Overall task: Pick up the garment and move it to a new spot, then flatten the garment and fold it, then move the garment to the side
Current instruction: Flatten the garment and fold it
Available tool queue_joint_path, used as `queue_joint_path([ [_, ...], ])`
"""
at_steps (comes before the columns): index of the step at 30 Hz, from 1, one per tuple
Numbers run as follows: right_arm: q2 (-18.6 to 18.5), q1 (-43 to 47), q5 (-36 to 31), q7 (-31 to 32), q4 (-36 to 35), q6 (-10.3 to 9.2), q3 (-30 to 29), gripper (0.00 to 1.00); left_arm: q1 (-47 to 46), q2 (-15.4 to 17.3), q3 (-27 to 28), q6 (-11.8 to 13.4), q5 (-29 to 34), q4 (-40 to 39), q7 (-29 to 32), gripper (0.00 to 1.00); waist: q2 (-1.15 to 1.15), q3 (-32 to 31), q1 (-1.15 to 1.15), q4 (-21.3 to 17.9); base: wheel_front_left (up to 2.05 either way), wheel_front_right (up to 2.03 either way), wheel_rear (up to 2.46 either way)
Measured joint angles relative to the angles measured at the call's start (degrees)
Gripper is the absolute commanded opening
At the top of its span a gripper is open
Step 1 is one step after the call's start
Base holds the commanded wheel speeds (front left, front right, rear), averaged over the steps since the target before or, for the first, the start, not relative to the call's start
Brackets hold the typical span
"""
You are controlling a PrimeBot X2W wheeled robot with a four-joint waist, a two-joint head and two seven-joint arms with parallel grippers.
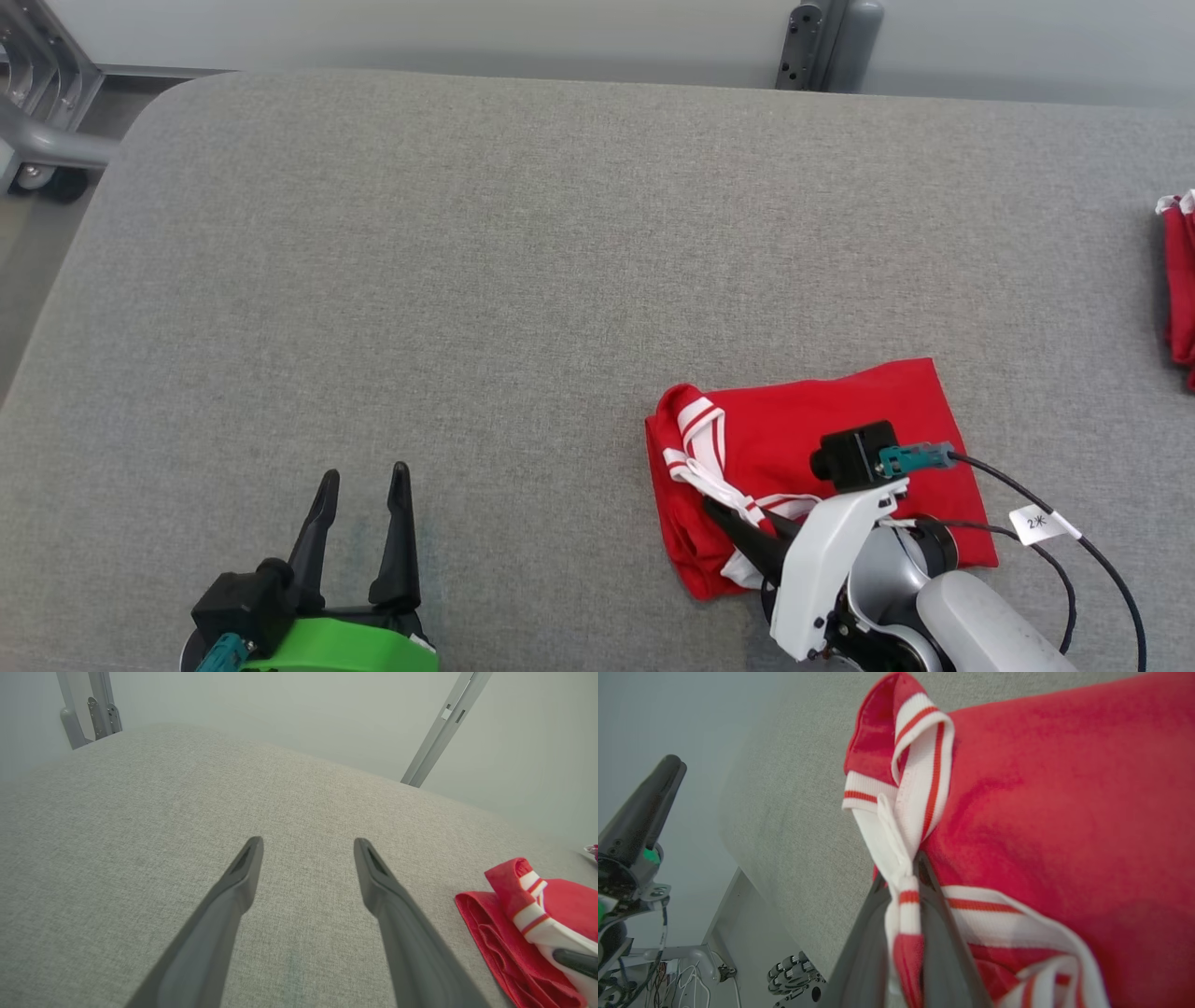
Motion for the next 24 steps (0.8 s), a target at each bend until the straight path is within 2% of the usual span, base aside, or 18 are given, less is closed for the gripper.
queue_joint_path([
  [9, -0.6, -0.5, 0.6, 0.7, 0.4, 0.0, 1.7, 0.0, 0.0, 0.0, 0.0, 0.0, 0.0, 0.5, 0.0, 1.0, 0.0, -0.1, 0.0, -0.9, 0.0, 0.0, 0.0],
  [10, -0.7, -0.5, 0.6, 0.7, 0.6, 0.0, 1.8, 0.09, -0.1, 0.0, 0.0, 0.0, 0.0, 0.6, 0.0, 1.0, 0.0, 0.0, 0.0, -1.0, 0.0, 0.0, 0.0],
  [12, -1.0, -0.6, 0.6, 1.0, 0.8, 0.01, 2.3, 0.51, -0.1, 0.0, -0.1, 0.0, -0.1, 0.9, 0.0, 1.0, 0.0, -0.1, 0.0, -1.0, 0.0, 0.0, 0.0],
  [13, -1.1, -0.7, 0.5, 0.9, 0.8, 0.01, 2.3, 1.0, -0.1, 0.0, 0.0, 0.0, -0.1, 1.0, 0.0, 1.0, 0.0, -0.1, 0.0, -1.1, 0.0, 0.0, 0.0],
  [20, -2.5, -1.3, -1.8, -5.2, -1.5, 0.01, 0.5, 1.0, 0.0, 0.0, 1.4, 0.0, -0.1, 2.1, 0.0, 1.0, 0.0, -1.2, 0.0, -1.6, 0.0, 0.0, 0.0],
  [24, -5.3, 1.0, -5.5, -11.9, -4.6, 0.01, -5.5, 1.0, 0.3, 0.0, 3.1, 0.0, 0.0, 2.2, 0.0, 1.0, 0.0, -2.8, 0.0, -1.8, 0.0, 0.0, 0.0],
])
